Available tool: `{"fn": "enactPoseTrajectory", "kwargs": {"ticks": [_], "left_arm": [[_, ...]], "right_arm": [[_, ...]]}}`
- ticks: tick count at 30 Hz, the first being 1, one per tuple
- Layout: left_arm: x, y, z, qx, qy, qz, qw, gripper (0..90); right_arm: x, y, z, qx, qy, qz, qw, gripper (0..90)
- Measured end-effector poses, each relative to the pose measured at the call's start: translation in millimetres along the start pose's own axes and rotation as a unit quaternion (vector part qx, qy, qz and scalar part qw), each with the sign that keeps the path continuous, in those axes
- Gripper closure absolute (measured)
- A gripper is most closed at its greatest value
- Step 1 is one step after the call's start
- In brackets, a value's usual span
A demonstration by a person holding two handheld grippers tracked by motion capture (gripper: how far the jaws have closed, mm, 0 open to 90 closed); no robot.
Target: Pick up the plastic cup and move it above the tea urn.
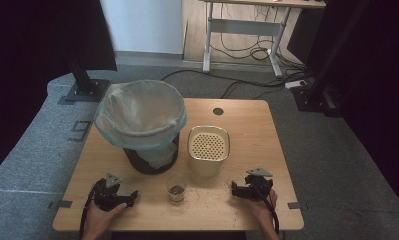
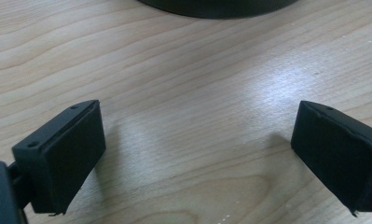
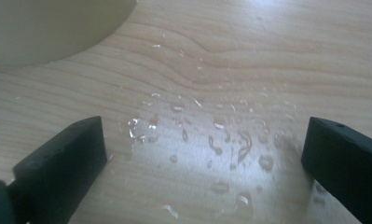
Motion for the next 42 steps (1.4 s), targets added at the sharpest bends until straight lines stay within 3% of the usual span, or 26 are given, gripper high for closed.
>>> {"fn": "enactPoseTrajectory", "kwargs": {"ticks": [2, 6, 7, 9, 10, 12, 13, 16, 20, 21, 22, 23, 24, 30, 33, 42], "left_arm": [[0.1, 1.0, 0.3, 0.003, 0.000, 0.003, 1.0000, 2.5], [0.0, 3.3, 0.6, 0.004, 0.001, 0.003, 1.0000, 3.3], [0.0, 3.3, 0.6, 0.004, 0.001, 0.003, 1.0000, 3.5], [0.2, 7.0, 1.1, 0.007, 0.001, 0.006, 1.0000, 3.9], [0.2, 7.0, 1.1, 0.007, 0.001, 0.006, 1.0000, 3.9], [0.5, 11.2, 1.8, 0.011, 0.000, 0.010, 0.9999, 3.9], [1.3, 14.0, 1.7, 0.013, 0.001, 0.011, 0.9999, 3.9], [2.3, 16.1, 1.1, 0.014, 0.000, 0.013, 0.9998, 3.9], [2.2, 16.3, 1.2, 0.014, 0.000, 0.013, 0.9998, 4.0], [2.2, 16.3, 1.2, 0.014, 0.000, 0.013, 0.9998, 4.1], [2.0, 16.7, 1.5, 0.013, 0.001, 0.012, 0.9998, 4.2], [2.0, 16.7, 1.5, 0.013, 0.001, 0.012, 0.9998, 4.3], [2.0, 16.9, 1.5, 0.013, 0.001, 0.012, 0.9998, 4.3], [2.3, 17.1, 1.3, 0.013, 0.000, 0.012, 0.9998, 4.1], [2.4, 17.3, 1.2, 0.015, 0.000, 0.013, 0.9998, 4.1], [2.5, 18.0, 1.3, 0.019, -0.001, 0.016, 0.9997, 4.4]], "right_arm": [[-4.9, -3.1, -0.3, -0.010, 0.013, 0.008, 0.9998, 2.3], [-27.6, -19.6, -9.4, -0.006, 0.071, -0.025, 0.9972, 7.8], [-27.6, -19.6, -9.4, -0.006, 0.071, -0.025, 0.9972, 7.8], [-42.1, -34.2, -12.9, -0.009, 0.104, -0.056, 0.9930, 11.9], [-42.1, -34.2, -12.9, -0.009, 0.104, -0.056, 0.9930, 11.9], [-49.8, -49.4, -10.6, -0.027, 0.107, -0.087, 0.9901, 12.8], [-55.2, -62.0, -8.5, -0.042, 0.110, -0.107, 0.9873, 13.2], [-64.3, -82.6, -6.6, -0.064, 0.118, -0.137, 0.9814, 14.5], [-79.3, -115.3, -7.2, -0.085, 0.138, -0.184, 0.9693, 16.0], [-79.3, -115.3, -7.2, -0.085, 0.138, -0.184, 0.9693, 16.0], [-82.8, -130.9, -6.2, -0.094, 0.136, -0.212, 0.9631, 15.9], [-82.8, -130.9, -6.2, -0.094, 0.136, -0.212, 0.9631, 15.9], [-85.0, -145.2, -6.3, -0.100, 0.135, -0.236, 0.9570, 15.9], [-81.9, -181.4, -14.3, -0.122, 0.149, -0.268, 0.9439, 18.6], [-78.0, -195.0, -17.9, -0.135, 0.154, -0.264, 0.9425, 20.2], [-61.4, -223.8, -35.7, -0.136, 0.175, -0.266, 0.9381, 31.2]]}}
Point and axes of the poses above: each handheld gripper's, and its own axes: x roughly forward along the jaws, z roughly out of its underside, y roughly to its right, the point moved 7 cm from there along x, roughly forward along the jaws, and after that the axes turned 11 degrees about z, right-handed, at the moved point
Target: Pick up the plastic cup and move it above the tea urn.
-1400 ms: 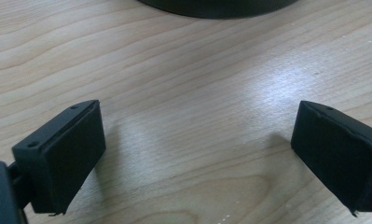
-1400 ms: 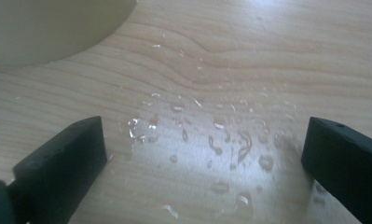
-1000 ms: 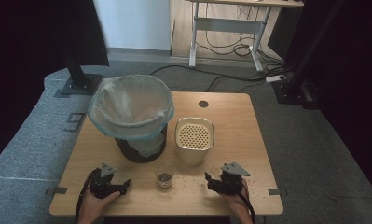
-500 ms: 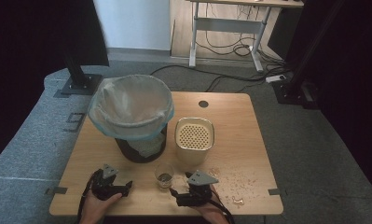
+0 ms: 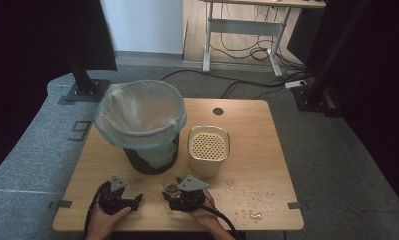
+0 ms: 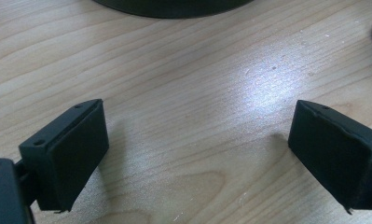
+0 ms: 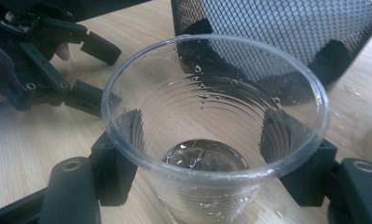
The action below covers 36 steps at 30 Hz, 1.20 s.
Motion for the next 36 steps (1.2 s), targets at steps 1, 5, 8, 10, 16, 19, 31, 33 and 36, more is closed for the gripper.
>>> {"fn": "enactPoseTrajectory", "kwargs": {"ticks": [1, 5, 8, 10, 16, 19, 31, 33, 36], "left_arm": [[0.0, 0.0, 0.0, 0.000, 0.000, 0.000, 1.0000, 4.4], [0.0, 0.1, 0.0, 0.000, 0.000, 0.000, 1.0000, 4.4], [-1.4, 1.2, 1.6, 0.004, 0.000, 0.003, 1.0000, 5.0], [-2.5, 1.4, 2.7, 0.006, 0.000, 0.005, 1.0000, 5.3], [-2.9, 1.3, 3.0, 0.007, -0.001, 0.006, 1.0000, 5.3], [-2.9, 1.4, 3.0, 0.007, -0.001, 0.006, 1.0000, 5.3], [-2.8, 1.5, 3.0, 0.007, 0.000, 0.006, 1.0000, 5.3], [-2.8, 1.5, 3.0, 0.007, 0.000, 0.006, 1.0000, 5.3], [-2.7, 1.5, 3.0, 0.007, 0.000, 0.006, 1.0000, 5.3]], "right_arm": [[0.5, 0.0, -0.3, -0.004, 0.001, 0.001, 1.0000, 31.9], [-2.1, 2.0, -1.2, -0.005, -0.003, 0.001, 1.0000, 34.6], [-16.1, 7.4, -13.3, 0.008, 0.020, 0.002, 0.9998, 36.3], [-27.0, 10.1, -23.2, 0.009, 0.032, 0.006, 0.9994, 36.6], [-62.7, 20.3, -56.9, 0.014, 0.066, 0.013, 0.9976, 37.9], [-80.0, 25.9, -72.1, 0.011, 0.089, 0.014, 0.9959, 38.2], [-112.0, 63.9, -116.5, 0.014, 0.131, 0.042, 0.9903, 38.8], [-112.7, 73.6, -122.2, 0.019, 0.134, 0.050, 0.9895, 39.0], [-111.3, 92.7, -131.3, 0.034, 0.142, 0.054, 0.9878, 39.2]]}}
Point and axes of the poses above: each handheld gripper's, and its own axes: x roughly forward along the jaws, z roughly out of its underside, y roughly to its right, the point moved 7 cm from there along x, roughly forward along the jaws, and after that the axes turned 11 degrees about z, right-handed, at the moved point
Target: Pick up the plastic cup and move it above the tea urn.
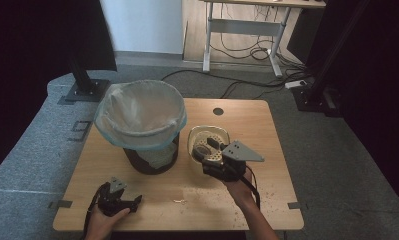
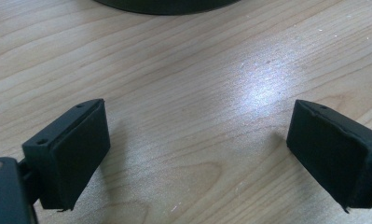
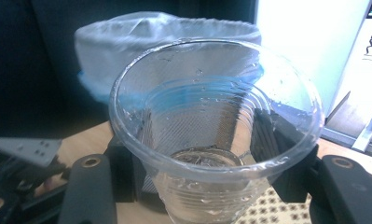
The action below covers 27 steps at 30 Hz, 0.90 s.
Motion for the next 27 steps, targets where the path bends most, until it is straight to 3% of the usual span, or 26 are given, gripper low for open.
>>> {"fn": "enactPoseTrajectory", "kwargs": {"ticks": [6, 14, 27], "left_arm": [[0.1, 0.0, 0.0, 0.000, 0.000, -0.001, 1.0000, 5.4], [0.0, 0.1, 0.0, 0.000, 0.000, 0.000, 1.0000, 5.3], [0.1, 0.0, 0.0, 0.002, 0.001, 0.002, 1.0000, 5.3]], "right_arm": [[12.4, 27.9, -10.3, 0.002, 0.003, 0.027, 0.9996, 39.3], [31.0, 61.7, -7.3, 0.013, -0.002, 0.064, 0.9978, 39.3], [45.2, 85.9, 4.1, 0.023, -0.019, 0.098, 0.9947, 39.3]]}}
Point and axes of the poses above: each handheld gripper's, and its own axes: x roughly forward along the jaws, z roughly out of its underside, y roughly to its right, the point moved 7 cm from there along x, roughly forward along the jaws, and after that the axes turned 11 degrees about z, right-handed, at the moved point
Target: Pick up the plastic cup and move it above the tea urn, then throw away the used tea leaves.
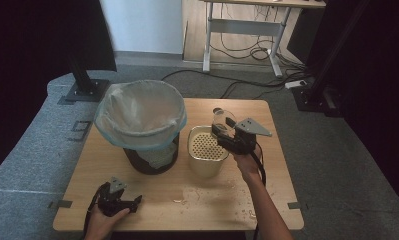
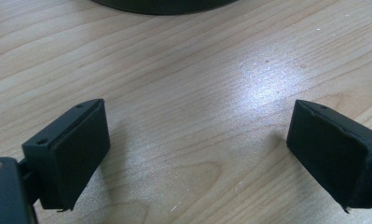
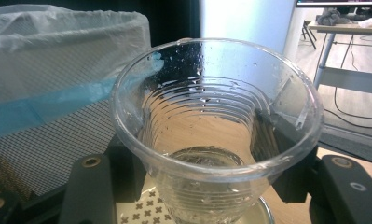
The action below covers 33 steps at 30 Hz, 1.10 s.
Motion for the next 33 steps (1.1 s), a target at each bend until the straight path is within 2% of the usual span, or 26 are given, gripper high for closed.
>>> {"fn": "enactPoseTrajectory", "kwargs": {"ticks": [5, 12, 13, 14, 16, 17, 19, 20, 21, 23, 24, 25, 26, 27, 28, 29, 30, 31, 32, 33], "left_arm": [[0.0, 0.0, 0.0, 0.000, 0.000, 0.000, 1.0000, 5.3], [-0.1, 0.0, 0.0, 0.000, 0.000, 0.000, 1.0000, 5.3], [0.0, 0.0, 0.0, 0.000, 0.000, 0.000, 1.0000, 5.3], [0.0, 0.0, 0.0, 0.000, 0.000, 0.000, 1.0000, 5.4], [0.0, 0.0, 0.0, 0.000, 0.000, 0.000, 1.0000, 5.4], [-0.1, 0.0, 0.0, 0.000, 0.000, 0.000, 1.0000, 5.3], [0.0, 0.0, 0.0, 0.000, 0.000, 0.000, 1.0000, 5.3], [0.0, 0.0, 0.0, 0.000, 0.000, 0.000, 1.0000, 5.4], [0.0, 0.0, 0.0, 0.000, 0.000, 0.000, 1.0000, 5.4], [0.0, 0.0, 0.0, 0.000, 0.000, 0.000, 1.0000, 5.4], [0.0, 0.0, 0.0, 0.000, 0.000, 0.000, 1.0000, 5.4], [0.0, 0.1, 0.0, 0.000, 0.000, 0.000, 1.0000, 5.4], [0.0, 0.1, 0.0, 0.001, 0.000, 0.000, 1.0000, 5.4], [0.1, 0.2, 0.0, 0.000, 0.001, 0.000, 1.0000, 5.3], [0.1, 0.2, 0.0, 0.000, 0.001, 0.000, 1.0000, 5.4], [0.0, 0.1, 0.0, 0.001, 0.000, 0.000, 1.0000, 5.4], [0.1, 0.2, 0.1, 0.001, 0.000, 0.001, 1.0000, 5.4], [0.1, 0.2, 0.0, 0.001, 0.001, 0.000, 1.0000, 5.3], [0.1, 0.2, 0.0, 0.001, 0.001, 0.000, 1.0000, 5.3], [0.1, 0.3, 0.0, 0.001, 0.000, 0.001, 1.0000, 5.3]], "right_arm": [[0.6, 3.6, 2.6, -0.004, -0.001, 0.007, 1.0000, 39.3], [3.6, 7.8, 0.6, -0.029, -0.001, 0.028, 0.9992, 39.3], [4.1, 8.0, 0.2, -0.037, -0.001, 0.034, 0.9988, 39.3], [5.5, 7.5, -0.9, -0.059, -0.001, 0.042, 0.9973, 39.3], [6.1, 7.3, -1.4, -0.069, -0.002, 0.045, 0.9966, 39.3], [7.5, 6.2, -2.7, -0.099, -0.002, 0.053, 0.9937, 39.3], [8.7, 5.6, -4.0, -0.132, -0.006, 0.061, 0.9894, 39.3], [8.7, 5.6, -4.0, -0.132, -0.006, 0.061, 0.9894, 39.3], [9.9, 5.0, -5.7, -0.155, -0.009, 0.068, 0.9856, 39.3], [10.7, 4.7, -7.5, -0.171, -0.010, 0.072, 0.9825, 39.3], [10.7, 4.7, -7.5, -0.171, -0.010, 0.072, 0.9825, 39.3], [11.1, 4.6, -8.0, -0.181, -0.012, 0.074, 0.9806, 39.3], [11.6, 4.5, -8.1, -0.196, -0.015, 0.078, 0.9775, 39.3], [12.3, 4.3, -8.1, -0.216, -0.019, 0.081, 0.9728, 39.3], [12.3, 4.3, -8.1, -0.216, -0.019, 0.081, 0.9728, 39.3], [12.8, 4.4, -8.3, -0.237, -0.022, 0.086, 0.9674, 39.4], [12.8, 4.4, -8.3, -0.237, -0.022, 0.086, 0.9674, 39.4], [13.0, 4.1, -8.3, -0.260, -0.024, 0.091, 0.9609, 39.4], [13.0, 4.1, -8.3, -0.260, -0.024, 0.091, 0.9609, 39.4], [13.3, 3.3, -8.0, -0.288, -0.026, 0.096, 0.9526, 39.4]]}}
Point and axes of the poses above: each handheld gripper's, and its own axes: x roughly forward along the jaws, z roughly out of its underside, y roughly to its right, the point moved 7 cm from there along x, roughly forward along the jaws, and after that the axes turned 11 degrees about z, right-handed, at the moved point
